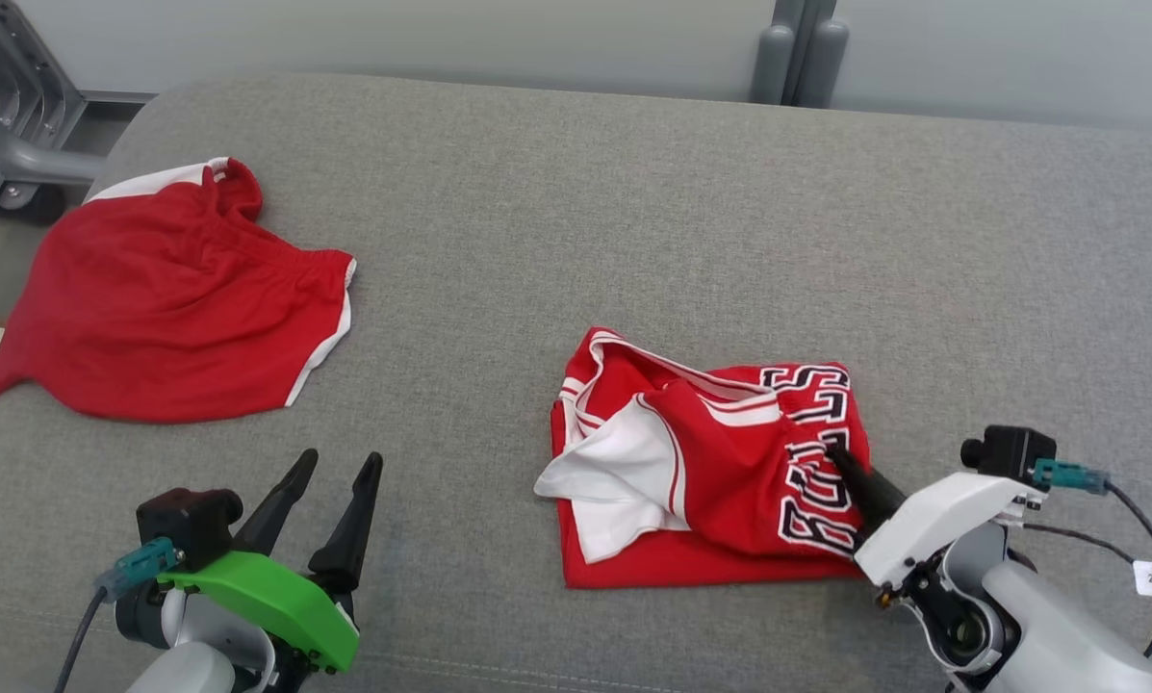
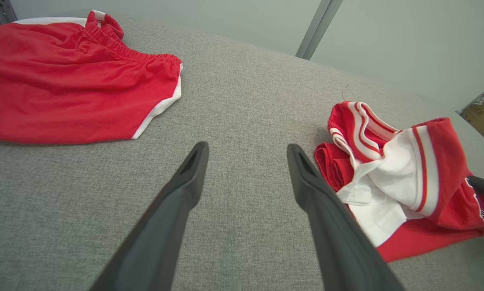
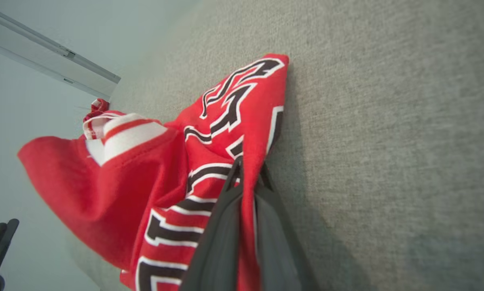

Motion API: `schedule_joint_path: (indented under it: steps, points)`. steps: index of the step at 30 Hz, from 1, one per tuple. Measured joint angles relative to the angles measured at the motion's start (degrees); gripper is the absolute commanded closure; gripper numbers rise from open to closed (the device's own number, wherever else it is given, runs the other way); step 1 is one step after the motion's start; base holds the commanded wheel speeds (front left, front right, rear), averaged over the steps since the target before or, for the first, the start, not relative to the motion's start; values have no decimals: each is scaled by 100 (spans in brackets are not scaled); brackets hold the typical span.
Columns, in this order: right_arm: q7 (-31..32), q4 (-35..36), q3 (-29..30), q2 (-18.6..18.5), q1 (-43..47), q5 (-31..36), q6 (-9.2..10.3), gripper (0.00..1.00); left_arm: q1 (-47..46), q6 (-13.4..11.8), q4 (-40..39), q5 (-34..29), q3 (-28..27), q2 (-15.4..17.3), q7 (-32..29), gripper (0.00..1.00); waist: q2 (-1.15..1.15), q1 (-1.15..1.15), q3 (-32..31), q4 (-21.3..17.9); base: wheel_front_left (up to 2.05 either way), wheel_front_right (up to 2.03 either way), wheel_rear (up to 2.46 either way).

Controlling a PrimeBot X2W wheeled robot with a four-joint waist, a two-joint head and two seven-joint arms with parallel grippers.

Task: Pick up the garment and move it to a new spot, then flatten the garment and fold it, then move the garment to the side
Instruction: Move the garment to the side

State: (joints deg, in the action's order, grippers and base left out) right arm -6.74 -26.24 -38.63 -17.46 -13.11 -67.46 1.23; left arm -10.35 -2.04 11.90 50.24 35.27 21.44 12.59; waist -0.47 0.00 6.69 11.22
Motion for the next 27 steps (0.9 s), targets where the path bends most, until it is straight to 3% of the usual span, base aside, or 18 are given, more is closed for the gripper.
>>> schedule_joint_path:
  steps: [6, 13, 18, 23, 27]
  points:
    - [-344, 175, 163, -160, -372, 222, -140, 100, 1, -7, -2, 1, -49, 5, 2, 0, 0, 0, 9, -61, 0, 0, 0]
    - [-433, 291, 207, -659, -783, 659, -274, 100, 1, -8, -44, 1, -77, 11, 8, 0, 0, 0, 48, -223, 0, 0, 0]
    - [-432, 503, 65, -1012, -1153, 1039, -532, 100, 1, -7, -134, 1, -92, 58, 8, 0, 0, 0, 98, -377, 0, 0, 0]
    - [-433, 688, 190, -1291, -1638, 1180, -580, 100, 1, -8, -192, 1, -115, 126, 7, 0, 0, 0, 220, -547, 0, 0, 0]
    - [-408, 787, 313, -1306, -1904, 1072, -630, 100, -5, -8, -297, -3, -116, 162, -1, 0, 0, 0, 360, -693, 0, 0, 0]
